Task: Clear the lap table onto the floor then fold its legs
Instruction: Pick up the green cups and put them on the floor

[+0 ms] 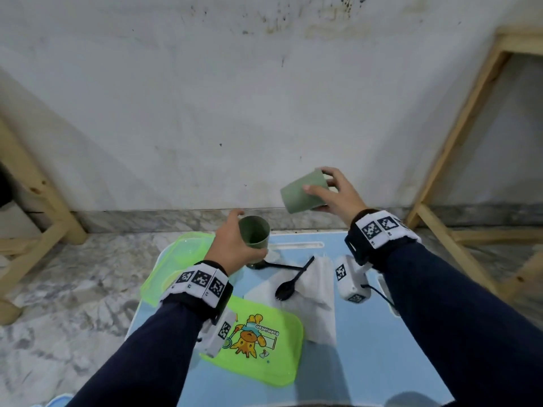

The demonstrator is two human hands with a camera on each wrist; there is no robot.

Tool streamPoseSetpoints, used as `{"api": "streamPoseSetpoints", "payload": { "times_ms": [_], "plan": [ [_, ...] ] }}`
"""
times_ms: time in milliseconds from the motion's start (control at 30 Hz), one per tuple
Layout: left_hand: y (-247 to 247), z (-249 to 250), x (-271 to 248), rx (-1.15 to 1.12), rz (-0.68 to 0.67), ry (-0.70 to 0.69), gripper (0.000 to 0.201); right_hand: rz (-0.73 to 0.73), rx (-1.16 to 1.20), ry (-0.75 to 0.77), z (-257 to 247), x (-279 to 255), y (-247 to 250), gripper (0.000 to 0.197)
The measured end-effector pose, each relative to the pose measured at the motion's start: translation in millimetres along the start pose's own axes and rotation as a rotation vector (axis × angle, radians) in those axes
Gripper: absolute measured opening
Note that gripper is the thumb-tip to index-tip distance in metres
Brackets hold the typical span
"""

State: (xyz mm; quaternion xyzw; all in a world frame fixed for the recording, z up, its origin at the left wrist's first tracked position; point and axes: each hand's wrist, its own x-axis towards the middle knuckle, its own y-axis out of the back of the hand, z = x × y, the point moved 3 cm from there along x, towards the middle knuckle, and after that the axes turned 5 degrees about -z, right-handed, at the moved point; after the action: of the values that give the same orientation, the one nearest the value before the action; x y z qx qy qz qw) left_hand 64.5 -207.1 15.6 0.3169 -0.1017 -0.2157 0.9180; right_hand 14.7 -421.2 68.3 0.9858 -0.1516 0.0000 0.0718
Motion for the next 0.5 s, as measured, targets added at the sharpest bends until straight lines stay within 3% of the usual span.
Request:
{"api": "streamPoseSetpoints", "payload": {
  "times_ms": [100, 233, 367, 500],
  "plan": [
    [11, 13, -12, -0.080, 0.046, -0.021, 0.067, -0.121, 0.023, 0.085, -27, -14, -37, 0.049],
    [33, 17, -29, -0.157, 0.118, -0.035, 0.063, -0.170, -0.109, 0.147, -36, -29, -62, 0.046],
    [54, 21, -49, -0.168, 0.149, -0.105, 0.056, -0.221, -0.241, 0.172, -43, -43, -77, 0.048],
    [68, 26, -71, -0.153, 0.194, -0.157, 0.061, -0.357, -0.165, 0.132, -47, -61, -109, 0.043]
  ]
}}
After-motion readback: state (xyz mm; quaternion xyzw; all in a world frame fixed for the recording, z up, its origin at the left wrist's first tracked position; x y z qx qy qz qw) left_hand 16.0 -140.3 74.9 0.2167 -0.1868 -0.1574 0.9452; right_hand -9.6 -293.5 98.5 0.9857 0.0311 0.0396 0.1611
